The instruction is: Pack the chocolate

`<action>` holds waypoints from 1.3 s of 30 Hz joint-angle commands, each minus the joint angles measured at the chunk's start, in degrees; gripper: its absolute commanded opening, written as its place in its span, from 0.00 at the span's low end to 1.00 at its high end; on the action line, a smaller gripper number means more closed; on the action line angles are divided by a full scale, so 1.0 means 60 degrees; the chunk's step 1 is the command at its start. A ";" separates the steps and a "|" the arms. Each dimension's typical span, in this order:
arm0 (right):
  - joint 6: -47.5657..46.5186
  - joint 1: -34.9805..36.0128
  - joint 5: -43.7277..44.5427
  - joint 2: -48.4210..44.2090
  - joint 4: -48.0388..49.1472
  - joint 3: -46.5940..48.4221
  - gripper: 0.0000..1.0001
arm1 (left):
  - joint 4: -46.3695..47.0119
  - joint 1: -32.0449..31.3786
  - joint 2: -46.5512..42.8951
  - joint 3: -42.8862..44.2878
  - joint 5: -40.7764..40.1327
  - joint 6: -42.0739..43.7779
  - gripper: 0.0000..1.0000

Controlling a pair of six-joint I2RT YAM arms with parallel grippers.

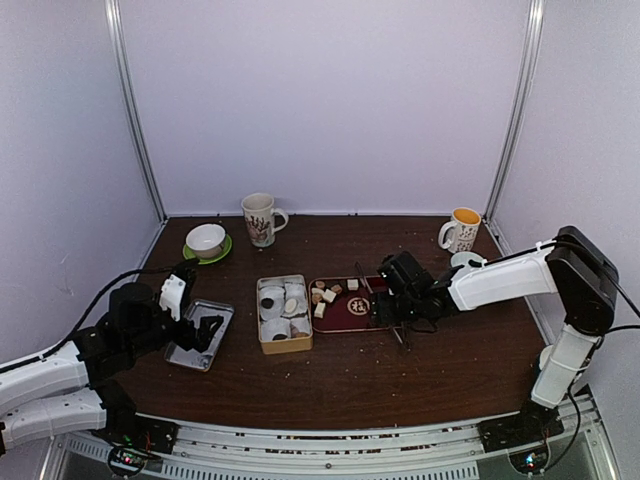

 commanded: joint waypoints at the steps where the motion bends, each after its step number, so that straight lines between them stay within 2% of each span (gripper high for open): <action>1: -0.0033 -0.0064 -0.0047 -0.0126 0.0194 0.0159 0.88 | 0.0489 0.0043 0.0047 0.0298 -0.0064 -0.0056 0.98; 7: -0.0350 -0.0077 0.0164 -0.0800 -0.0020 0.0189 0.91 | 0.0134 0.0045 0.0211 0.0565 -0.0446 -0.0212 0.98; 9: -0.0514 -0.0096 0.0216 -0.1074 -0.0080 0.0170 0.98 | -0.0208 0.0044 0.0167 0.0770 -0.0950 -0.0397 0.98; 14: -0.0774 -0.0137 0.0320 -0.1805 0.0020 -0.0020 1.00 | -0.1013 0.0043 0.0032 0.1204 -0.2036 -0.1410 0.98; 17: -0.0988 -0.0153 0.0264 -0.2128 -0.0001 -0.0004 1.00 | -0.2136 0.0213 0.0330 0.1827 -0.2574 -0.2305 0.98; 24: -0.1307 -0.0185 0.0071 -0.2484 -0.0119 0.0116 1.00 | -0.3832 0.1989 0.1469 0.3131 -0.1557 -0.3267 0.98; 29: -0.1450 -0.0202 -0.0248 -0.2550 -0.0185 0.0260 1.00 | -0.4546 0.3105 0.2316 0.3625 -0.0619 -0.3408 0.97; 33: -0.1511 -0.0195 -0.0414 -0.2608 -0.0162 0.0284 1.00 | -0.4761 0.3828 0.3279 0.3913 0.0401 -0.3185 0.88; 39: -0.1572 -0.0218 -0.0736 -0.2672 -0.0175 0.0326 0.99 | -0.5255 0.3919 0.5079 0.4640 0.0521 -0.3002 0.63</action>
